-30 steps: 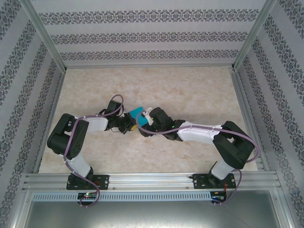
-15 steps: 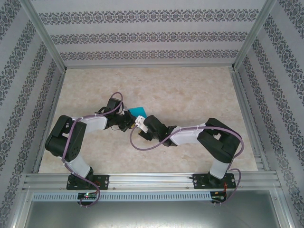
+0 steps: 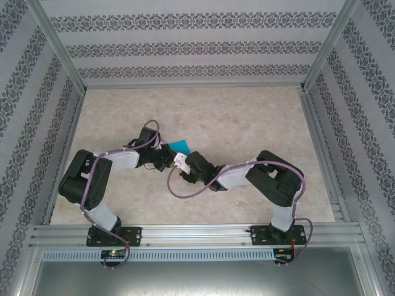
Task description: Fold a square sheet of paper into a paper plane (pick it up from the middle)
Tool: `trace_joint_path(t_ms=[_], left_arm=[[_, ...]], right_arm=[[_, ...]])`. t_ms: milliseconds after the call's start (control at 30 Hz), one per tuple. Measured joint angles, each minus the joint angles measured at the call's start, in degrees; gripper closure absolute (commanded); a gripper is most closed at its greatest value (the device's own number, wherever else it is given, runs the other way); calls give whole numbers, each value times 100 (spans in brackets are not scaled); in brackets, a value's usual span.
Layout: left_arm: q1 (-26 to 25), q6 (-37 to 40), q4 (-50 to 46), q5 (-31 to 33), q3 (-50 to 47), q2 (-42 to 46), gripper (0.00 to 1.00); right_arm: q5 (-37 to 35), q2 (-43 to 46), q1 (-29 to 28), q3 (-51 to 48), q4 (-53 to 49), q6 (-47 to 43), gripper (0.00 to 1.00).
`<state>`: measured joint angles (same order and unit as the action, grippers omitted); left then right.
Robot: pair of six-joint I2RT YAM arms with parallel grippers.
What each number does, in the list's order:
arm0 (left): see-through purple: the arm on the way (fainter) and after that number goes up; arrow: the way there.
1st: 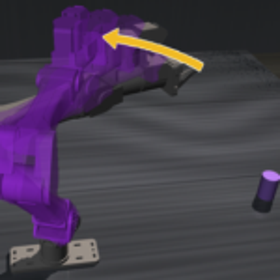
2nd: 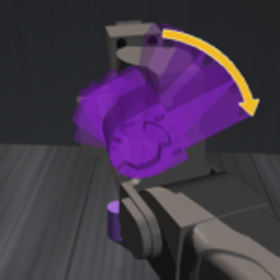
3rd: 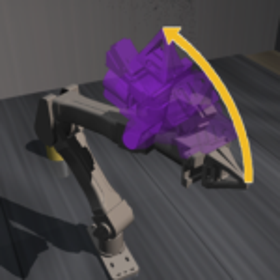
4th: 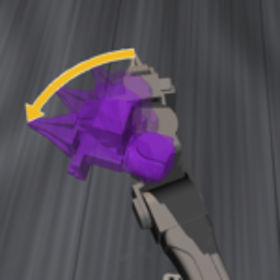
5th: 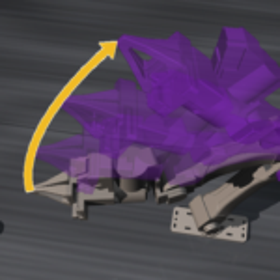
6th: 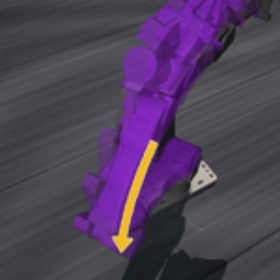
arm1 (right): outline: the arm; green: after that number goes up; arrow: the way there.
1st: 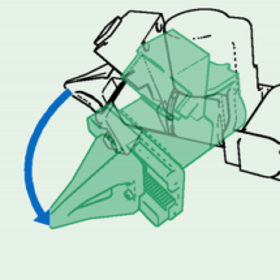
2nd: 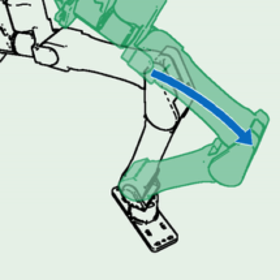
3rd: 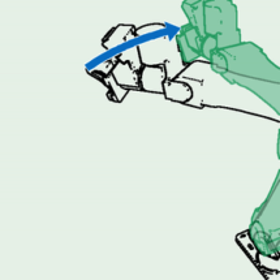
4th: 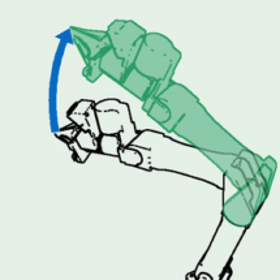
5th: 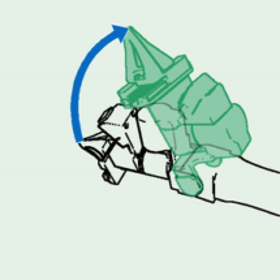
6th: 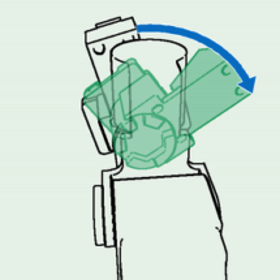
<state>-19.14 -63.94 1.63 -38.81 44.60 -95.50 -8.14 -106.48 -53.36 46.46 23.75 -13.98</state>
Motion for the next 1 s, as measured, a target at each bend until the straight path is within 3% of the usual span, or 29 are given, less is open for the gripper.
trace_joint_path(t_ms=[367, 600, 800, 1000], left_arm=[[0, -2, -42, 2, 0, 37, 89], [0, -2, -101, 7, 0, 42, 86], [122, 68, -249, -107, 103, 52, 72], [645, 348, -623, -164, 258, 380, 60]], right_arm=[[-2, -9, 116, -79, 243, -17, 70], [0, -9, 125, -87, 249, -131, 82], [68, -9, 151, -122, 251, -81, 92], [291, -9, 243, -203, 269, 168, 96]])
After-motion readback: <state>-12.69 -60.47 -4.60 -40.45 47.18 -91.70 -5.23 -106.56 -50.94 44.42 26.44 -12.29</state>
